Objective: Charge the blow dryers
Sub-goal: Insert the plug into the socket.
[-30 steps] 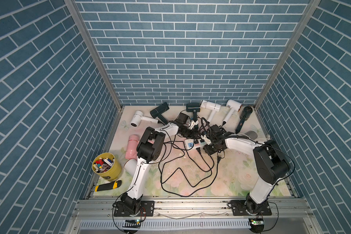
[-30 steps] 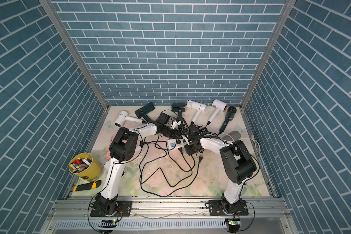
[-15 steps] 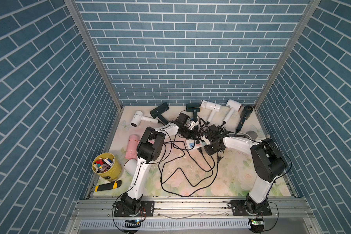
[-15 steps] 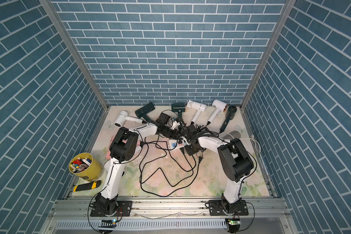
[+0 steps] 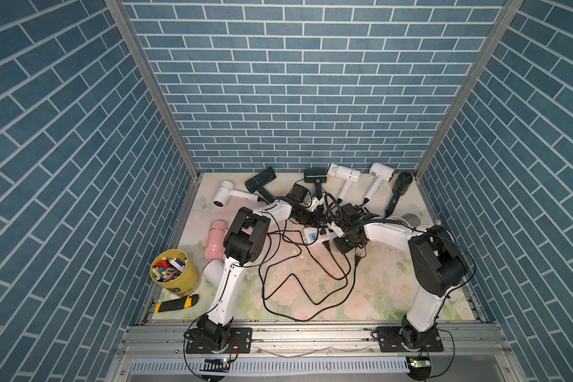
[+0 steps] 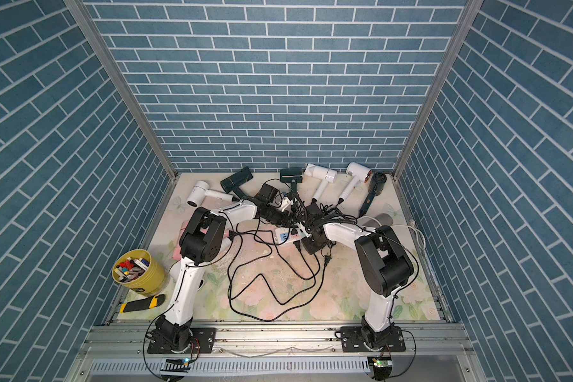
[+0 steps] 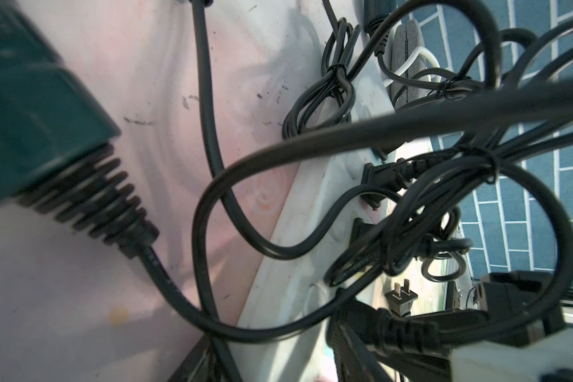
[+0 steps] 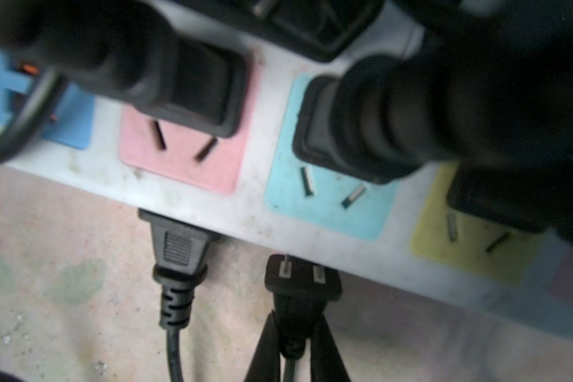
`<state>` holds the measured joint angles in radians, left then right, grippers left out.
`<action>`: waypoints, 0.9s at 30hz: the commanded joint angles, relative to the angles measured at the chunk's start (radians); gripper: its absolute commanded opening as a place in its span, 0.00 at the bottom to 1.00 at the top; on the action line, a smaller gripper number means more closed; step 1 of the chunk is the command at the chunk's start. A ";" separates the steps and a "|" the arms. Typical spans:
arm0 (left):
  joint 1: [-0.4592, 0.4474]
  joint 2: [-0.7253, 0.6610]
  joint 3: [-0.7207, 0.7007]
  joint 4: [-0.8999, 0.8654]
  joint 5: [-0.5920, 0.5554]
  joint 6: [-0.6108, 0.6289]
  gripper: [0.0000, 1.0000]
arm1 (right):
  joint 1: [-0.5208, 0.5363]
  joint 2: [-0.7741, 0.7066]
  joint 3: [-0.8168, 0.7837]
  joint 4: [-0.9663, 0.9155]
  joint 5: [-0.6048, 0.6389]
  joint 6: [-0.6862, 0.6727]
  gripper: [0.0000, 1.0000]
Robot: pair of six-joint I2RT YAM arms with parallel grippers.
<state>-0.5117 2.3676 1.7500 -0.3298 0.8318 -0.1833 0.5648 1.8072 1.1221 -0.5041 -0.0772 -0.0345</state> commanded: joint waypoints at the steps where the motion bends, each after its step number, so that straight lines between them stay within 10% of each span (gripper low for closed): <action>1: -0.030 0.091 -0.042 -0.173 -0.040 0.011 0.58 | -0.036 -0.016 0.076 0.091 0.028 -0.011 0.00; 27: -0.045 0.114 -0.022 -0.189 -0.033 0.022 0.58 | -0.051 0.059 0.223 0.050 0.038 0.007 0.00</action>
<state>-0.5121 2.3825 1.7763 -0.3443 0.8341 -0.1623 0.5449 1.8545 1.2499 -0.6437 -0.0841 -0.0315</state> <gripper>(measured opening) 0.581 0.137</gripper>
